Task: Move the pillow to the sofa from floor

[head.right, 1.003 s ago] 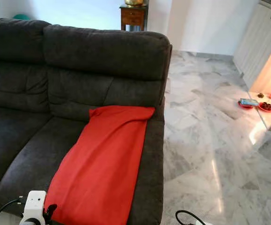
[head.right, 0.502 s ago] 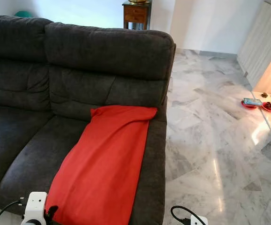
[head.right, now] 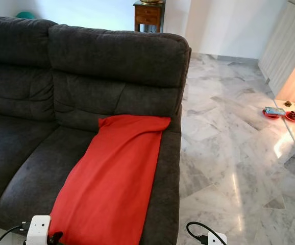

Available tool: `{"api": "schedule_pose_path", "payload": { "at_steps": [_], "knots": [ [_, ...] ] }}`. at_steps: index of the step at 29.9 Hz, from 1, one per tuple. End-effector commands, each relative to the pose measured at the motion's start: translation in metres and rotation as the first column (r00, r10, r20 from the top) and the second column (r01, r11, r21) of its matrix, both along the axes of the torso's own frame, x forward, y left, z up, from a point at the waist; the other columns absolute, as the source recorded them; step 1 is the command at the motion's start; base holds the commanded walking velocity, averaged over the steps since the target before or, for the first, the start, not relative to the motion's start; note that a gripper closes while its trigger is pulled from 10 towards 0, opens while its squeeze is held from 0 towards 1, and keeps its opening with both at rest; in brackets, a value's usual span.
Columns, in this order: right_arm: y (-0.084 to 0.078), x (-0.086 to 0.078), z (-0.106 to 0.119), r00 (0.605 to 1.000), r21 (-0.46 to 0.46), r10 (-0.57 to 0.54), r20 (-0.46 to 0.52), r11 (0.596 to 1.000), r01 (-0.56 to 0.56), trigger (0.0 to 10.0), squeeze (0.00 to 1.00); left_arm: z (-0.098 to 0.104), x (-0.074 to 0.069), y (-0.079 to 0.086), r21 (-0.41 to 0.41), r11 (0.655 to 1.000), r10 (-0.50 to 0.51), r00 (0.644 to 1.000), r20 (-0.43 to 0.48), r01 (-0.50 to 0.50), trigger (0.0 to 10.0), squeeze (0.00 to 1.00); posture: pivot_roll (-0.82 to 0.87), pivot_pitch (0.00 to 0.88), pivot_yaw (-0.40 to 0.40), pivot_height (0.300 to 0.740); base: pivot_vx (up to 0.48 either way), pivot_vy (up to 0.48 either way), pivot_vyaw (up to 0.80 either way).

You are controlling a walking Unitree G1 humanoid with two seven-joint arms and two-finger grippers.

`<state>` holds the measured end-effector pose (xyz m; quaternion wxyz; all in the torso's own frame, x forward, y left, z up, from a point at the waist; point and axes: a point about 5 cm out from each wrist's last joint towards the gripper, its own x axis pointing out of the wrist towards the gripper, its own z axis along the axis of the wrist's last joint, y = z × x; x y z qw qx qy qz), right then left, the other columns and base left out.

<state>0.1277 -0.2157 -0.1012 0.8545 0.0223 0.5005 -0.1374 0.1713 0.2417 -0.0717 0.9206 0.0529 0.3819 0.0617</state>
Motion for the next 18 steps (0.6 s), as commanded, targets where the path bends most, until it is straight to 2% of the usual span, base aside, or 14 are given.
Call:
{"api": "schedule_pose_path", "payload": {
  "at_steps": [1, 10, 18],
  "knots": [
    [-0.0021, 0.0055, 0.0023, 1.000, -0.006, 0.000, 0.016, 1.000, 0.000, 10.0, 0.00, -0.0007, -0.0017, 0.0021, -0.006, 1.000, 0.016, 1.000, -0.009, -0.016, 10.0, 0.00, 0.12, 0.000, -0.071, 0.740, 0.000, 0.000, 0.00],
    [-0.0014, 0.0065, 0.0025, 1.000, 0.000, -0.005, 0.021, 1.000, 0.005, 10.0, 0.00, -0.0021, -0.0030, 0.0017, 0.015, 1.000, -0.015, 0.999, -0.034, 0.015, 10.0, 0.00, 0.11, 0.000, -0.068, 0.740, 0.000, 0.000, 0.00],
    [0.0004, 0.0069, 0.0023, 1.000, 0.004, 0.002, 0.021, 1.000, -0.002, 10.0, 0.00, -0.0034, -0.0055, 0.0027, 0.016, 1.000, -0.009, 0.999, -0.049, 0.010, 10.0, 0.00, 0.11, 0.000, -0.065, 0.740, -0.244, 0.000, 0.00]
  ]
}}
